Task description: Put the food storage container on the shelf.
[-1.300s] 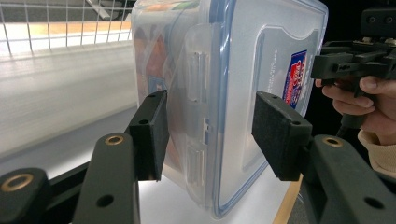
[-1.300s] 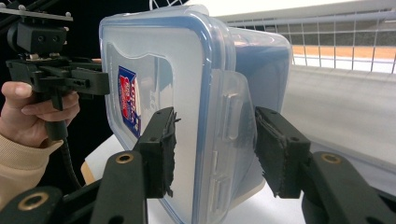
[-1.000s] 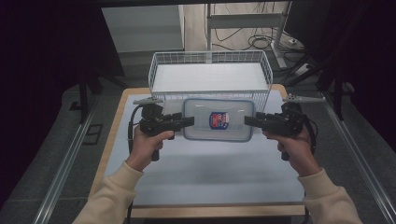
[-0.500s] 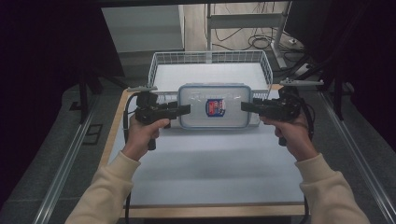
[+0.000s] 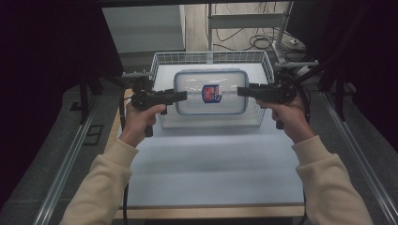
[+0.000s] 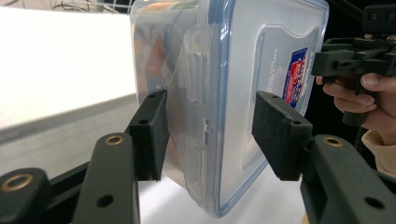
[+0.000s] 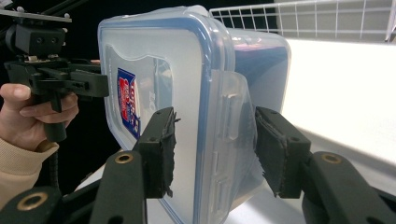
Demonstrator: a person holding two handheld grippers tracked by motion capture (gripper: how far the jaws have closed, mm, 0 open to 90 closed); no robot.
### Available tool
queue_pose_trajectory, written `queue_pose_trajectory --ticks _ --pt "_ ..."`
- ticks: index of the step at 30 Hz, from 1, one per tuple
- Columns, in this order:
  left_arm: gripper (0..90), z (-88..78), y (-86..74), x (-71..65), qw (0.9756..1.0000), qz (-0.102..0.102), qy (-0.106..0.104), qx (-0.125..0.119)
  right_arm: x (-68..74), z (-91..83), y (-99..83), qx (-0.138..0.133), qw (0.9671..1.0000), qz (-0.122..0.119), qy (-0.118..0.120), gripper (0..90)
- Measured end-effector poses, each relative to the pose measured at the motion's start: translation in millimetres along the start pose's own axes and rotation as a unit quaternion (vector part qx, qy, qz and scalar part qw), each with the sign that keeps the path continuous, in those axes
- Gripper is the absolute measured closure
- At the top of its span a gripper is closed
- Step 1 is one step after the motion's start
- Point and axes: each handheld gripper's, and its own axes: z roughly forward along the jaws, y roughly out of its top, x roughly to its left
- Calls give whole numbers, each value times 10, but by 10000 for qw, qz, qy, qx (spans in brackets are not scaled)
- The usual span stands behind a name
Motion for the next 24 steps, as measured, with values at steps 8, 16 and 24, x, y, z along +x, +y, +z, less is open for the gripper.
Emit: queue_pose_trajectory --ticks 8,16,24 --pt "477 45 202 96 9999 -24 115 11 -151 124 195 29 9999 76 130 501" --pt "473 172 432 261 9996 -195 189 35 -369 283 408 93 9994 263 189 502" --pt "474 330 516 415 9992 -360 128 143 -563 372 507 233 9987 415 159 501"
